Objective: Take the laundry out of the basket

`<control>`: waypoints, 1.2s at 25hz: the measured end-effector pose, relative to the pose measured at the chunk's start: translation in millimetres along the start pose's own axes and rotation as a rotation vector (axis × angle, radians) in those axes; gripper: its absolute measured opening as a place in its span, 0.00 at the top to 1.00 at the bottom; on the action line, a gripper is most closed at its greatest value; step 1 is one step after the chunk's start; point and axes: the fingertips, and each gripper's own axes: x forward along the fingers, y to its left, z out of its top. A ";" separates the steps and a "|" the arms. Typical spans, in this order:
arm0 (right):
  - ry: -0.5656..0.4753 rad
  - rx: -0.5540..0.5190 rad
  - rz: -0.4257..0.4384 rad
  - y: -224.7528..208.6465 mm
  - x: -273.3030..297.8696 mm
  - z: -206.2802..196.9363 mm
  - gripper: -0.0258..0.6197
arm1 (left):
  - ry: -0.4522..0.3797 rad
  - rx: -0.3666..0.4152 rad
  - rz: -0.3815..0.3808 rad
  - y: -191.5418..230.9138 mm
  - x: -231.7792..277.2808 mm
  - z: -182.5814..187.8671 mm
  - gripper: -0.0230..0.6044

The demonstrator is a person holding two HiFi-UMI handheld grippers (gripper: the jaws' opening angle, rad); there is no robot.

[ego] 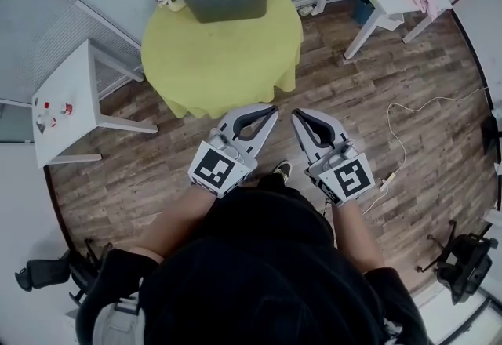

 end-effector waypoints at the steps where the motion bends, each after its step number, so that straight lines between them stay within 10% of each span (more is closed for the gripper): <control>1: -0.002 0.000 0.007 -5.4 -0.8 1.4 0.92 | -0.010 -0.006 0.009 0.0 6.3 1.3 0.95; 30: 0.070 -0.008 0.115 -127.1 106.6 1.0 0.92 | -0.019 -0.025 0.123 129.7 99.4 4.9 0.95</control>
